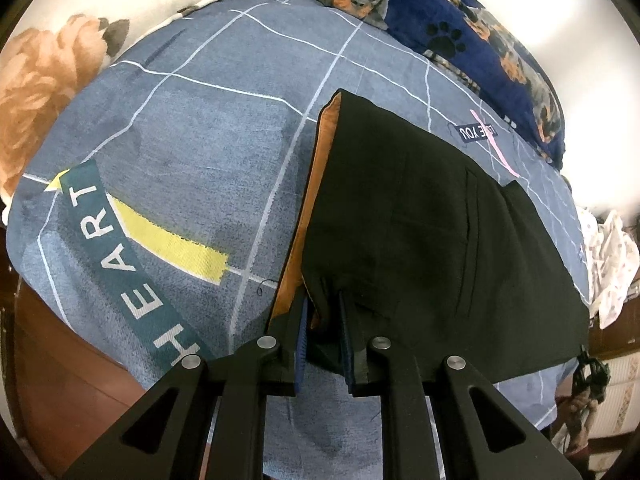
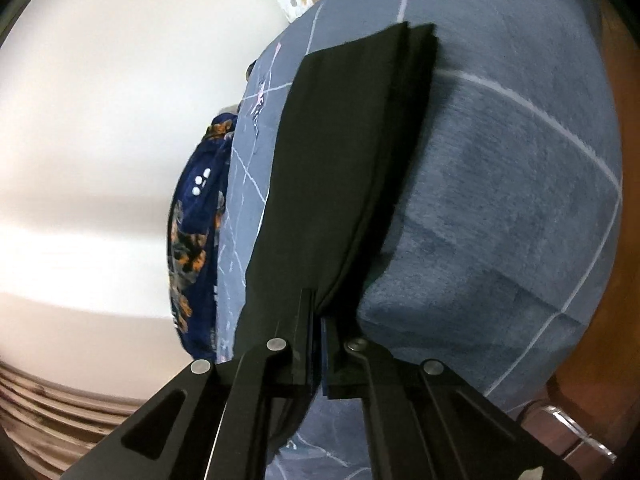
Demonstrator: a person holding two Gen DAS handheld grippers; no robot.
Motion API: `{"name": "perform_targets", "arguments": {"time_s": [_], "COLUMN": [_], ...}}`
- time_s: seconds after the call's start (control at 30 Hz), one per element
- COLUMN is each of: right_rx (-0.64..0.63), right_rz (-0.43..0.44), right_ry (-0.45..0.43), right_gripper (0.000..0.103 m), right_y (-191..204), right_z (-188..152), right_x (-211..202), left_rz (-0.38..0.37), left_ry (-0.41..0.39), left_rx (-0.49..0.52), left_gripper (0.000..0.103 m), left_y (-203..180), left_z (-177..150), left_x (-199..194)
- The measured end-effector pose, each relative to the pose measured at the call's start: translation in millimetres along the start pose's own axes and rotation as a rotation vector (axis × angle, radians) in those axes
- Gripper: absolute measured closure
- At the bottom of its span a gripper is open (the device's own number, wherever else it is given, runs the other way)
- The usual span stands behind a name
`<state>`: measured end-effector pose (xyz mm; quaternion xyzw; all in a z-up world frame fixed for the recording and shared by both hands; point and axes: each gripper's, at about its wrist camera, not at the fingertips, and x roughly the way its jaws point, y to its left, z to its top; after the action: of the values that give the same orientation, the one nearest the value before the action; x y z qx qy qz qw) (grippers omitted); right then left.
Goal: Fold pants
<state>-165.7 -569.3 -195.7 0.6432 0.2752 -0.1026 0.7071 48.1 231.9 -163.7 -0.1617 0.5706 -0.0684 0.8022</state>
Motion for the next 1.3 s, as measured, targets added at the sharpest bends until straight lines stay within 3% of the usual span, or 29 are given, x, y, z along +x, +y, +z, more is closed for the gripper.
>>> {"name": "perform_targets", "arguments": {"time_s": [0.13, 0.23, 0.5, 0.57, 0.7, 0.8, 0.97, 1.1, 1.3], "right_rx": [0.083, 0.075, 0.026, 0.054, 0.115, 0.104, 0.070, 0.049, 0.049], "right_rz": [0.076, 0.083, -0.005, 0.028, 0.086, 0.049, -0.008, -0.012, -0.005], "right_ry": [-0.033, -0.079, -0.138, -0.128, -0.172, -0.235, -0.245, -0.252, -0.242], "right_gripper": [0.097, 0.095, 0.101, 0.101, 0.088, 0.060, 0.057, 0.044, 0.043], "right_y": [-15.2, -16.5, -15.7, -20.9, -27.1, -26.4, -23.5, -20.9, -22.5], "right_z": [3.1, 9.8, 13.9, 16.5, 20.5, 26.8, 41.4, 47.9, 44.9], "right_x": [-4.7, -16.0, -20.6, -19.3, -39.1, -56.5, -54.7, -54.2, -57.8], "left_rz": [-0.009, -0.017, -0.011, -0.012, -0.013, -0.013, -0.019, -0.017, -0.013], "left_ry": [0.001, 0.004, 0.004, 0.004, 0.004, 0.004, -0.010, -0.019, -0.019], "left_rx": [-0.008, -0.016, -0.014, -0.012, -0.013, -0.013, -0.014, -0.017, -0.015], "left_gripper": [0.087, 0.087, 0.086, 0.086, 0.086, 0.086, 0.086, 0.086, 0.086], "left_y": [0.4, 2.6, 2.7, 3.3, 3.4, 3.5, 3.4, 3.4, 3.8], "left_z": [1.4, 2.6, 2.9, 3.2, 3.5, 3.6, 3.2, 1.8, 1.5], "left_x": [0.9, 1.9, 2.1, 1.9, 2.1, 2.1, 1.6, 1.0, 1.0]}}
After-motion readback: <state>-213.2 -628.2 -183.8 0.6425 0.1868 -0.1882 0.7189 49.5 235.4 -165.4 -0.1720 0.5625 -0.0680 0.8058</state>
